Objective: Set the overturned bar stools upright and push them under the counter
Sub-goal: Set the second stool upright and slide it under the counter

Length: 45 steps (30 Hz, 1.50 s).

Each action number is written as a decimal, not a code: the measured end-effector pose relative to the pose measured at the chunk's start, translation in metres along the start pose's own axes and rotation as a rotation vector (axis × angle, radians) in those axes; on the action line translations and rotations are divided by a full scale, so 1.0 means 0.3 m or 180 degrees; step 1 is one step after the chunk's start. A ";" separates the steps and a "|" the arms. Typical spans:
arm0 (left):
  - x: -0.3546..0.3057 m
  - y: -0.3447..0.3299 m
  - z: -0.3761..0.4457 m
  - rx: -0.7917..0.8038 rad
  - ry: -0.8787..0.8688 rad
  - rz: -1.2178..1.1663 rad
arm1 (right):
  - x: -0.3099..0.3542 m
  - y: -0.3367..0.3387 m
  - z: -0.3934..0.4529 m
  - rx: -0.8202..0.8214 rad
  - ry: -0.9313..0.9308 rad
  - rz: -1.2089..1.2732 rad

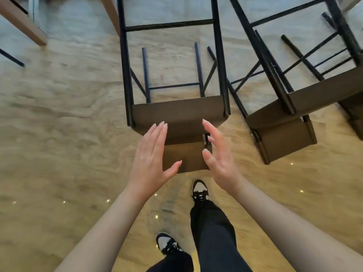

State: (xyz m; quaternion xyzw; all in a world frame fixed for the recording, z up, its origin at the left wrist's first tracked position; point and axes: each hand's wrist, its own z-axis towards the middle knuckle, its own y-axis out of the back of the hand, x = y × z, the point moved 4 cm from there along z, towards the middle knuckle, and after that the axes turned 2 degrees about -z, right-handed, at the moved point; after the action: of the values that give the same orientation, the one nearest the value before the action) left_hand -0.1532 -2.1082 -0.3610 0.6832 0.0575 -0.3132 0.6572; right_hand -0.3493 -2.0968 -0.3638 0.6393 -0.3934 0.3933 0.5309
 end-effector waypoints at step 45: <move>0.955 -1.810 -0.363 0.2134 0.0507 0.1606 | -1.873 -0.838 0.082 0.1999 0.0262 -0.4295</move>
State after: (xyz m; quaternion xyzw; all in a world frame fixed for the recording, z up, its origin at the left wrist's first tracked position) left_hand -0.1527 -2.0315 -0.9798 0.8738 -0.1659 -0.0902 0.4482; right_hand -0.3300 -2.0412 -0.9771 0.8483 0.2357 0.0995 0.4636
